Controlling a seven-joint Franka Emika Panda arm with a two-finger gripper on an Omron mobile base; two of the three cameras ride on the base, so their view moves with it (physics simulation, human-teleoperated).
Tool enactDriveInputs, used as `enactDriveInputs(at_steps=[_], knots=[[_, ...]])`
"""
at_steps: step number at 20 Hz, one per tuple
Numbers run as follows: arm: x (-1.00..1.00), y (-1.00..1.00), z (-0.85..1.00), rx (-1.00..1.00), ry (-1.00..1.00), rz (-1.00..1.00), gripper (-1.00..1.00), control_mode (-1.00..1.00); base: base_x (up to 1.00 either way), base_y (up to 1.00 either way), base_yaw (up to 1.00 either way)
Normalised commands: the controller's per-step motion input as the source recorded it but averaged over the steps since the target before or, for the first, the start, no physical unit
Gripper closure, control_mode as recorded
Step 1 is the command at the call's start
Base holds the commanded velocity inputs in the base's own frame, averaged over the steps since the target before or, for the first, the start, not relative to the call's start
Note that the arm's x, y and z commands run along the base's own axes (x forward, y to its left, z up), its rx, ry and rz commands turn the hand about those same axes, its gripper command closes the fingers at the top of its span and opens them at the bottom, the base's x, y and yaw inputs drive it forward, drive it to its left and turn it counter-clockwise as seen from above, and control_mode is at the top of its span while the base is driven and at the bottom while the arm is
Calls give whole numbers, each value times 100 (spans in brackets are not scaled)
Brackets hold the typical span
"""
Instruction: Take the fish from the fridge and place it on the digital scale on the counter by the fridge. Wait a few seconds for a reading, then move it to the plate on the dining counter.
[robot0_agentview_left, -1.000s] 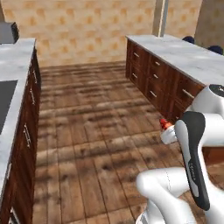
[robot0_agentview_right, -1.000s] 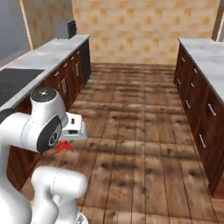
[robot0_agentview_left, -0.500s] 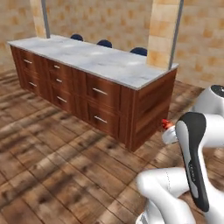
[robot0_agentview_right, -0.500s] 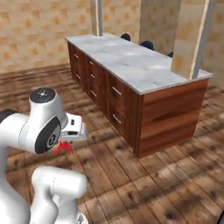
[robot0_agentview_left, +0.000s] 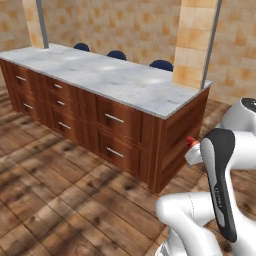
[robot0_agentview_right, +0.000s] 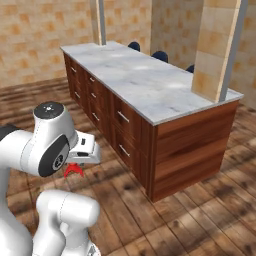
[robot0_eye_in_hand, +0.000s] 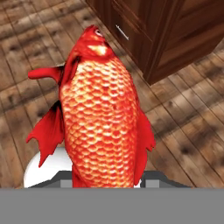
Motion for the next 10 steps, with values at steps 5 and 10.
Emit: enactDriveInputs(at_steps=[5,10], knots=[[0,0,0,0,0,0,100,100,75,0,0],[0,0,0,0,0,0,100,100,61,14,3]])
